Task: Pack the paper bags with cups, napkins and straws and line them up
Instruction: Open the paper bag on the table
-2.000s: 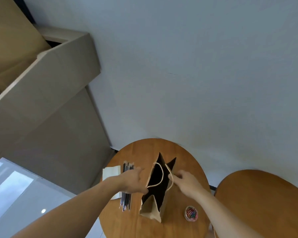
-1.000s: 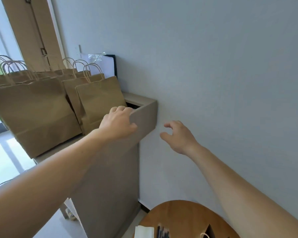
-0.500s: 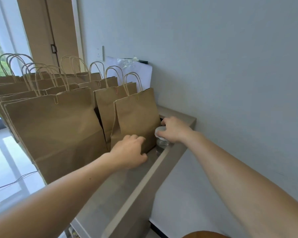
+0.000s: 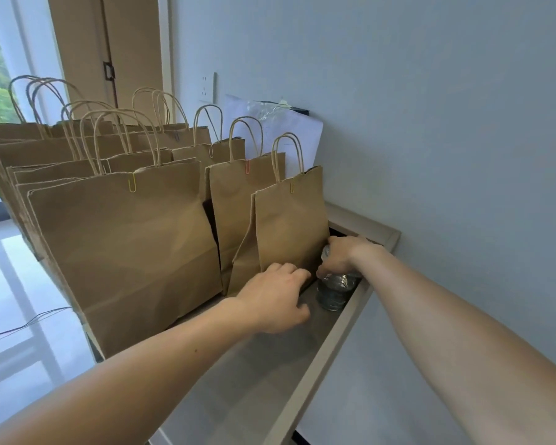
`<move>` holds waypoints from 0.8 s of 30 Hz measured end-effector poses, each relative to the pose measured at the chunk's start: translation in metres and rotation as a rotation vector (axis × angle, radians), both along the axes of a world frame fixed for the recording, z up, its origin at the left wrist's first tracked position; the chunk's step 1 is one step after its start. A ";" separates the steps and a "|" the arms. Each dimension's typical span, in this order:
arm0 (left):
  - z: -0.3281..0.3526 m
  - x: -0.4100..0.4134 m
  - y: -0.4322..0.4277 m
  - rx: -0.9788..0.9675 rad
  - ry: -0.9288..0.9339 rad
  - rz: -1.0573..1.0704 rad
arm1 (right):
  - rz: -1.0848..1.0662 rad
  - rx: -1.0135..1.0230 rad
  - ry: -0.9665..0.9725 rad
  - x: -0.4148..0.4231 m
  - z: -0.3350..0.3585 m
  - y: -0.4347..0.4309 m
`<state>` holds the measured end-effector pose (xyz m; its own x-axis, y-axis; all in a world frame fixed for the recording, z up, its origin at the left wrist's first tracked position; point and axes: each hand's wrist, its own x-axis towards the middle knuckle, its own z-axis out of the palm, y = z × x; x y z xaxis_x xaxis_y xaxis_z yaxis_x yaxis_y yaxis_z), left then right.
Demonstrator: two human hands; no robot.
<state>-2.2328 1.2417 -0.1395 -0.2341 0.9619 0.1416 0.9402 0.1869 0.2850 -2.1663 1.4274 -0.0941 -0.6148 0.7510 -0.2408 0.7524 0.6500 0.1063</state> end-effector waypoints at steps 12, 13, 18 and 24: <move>0.000 -0.002 0.004 0.014 -0.024 0.015 | 0.040 -0.084 0.171 0.016 0.003 -0.004; 0.001 -0.002 0.004 0.022 -0.031 0.018 | 0.040 -0.086 0.228 0.018 0.004 -0.005; 0.022 0.002 0.013 0.089 -0.037 0.042 | 0.019 -0.054 0.616 0.046 0.045 -0.009; 0.068 0.041 0.031 0.162 -0.022 0.048 | -0.020 0.030 0.875 0.127 0.114 -0.013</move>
<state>-2.1917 1.2727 -0.0713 -0.2842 0.9144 0.2884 0.9244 0.1815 0.3354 -2.0397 1.4141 0.0196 -0.5564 0.7620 0.3313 0.5830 0.6421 -0.4978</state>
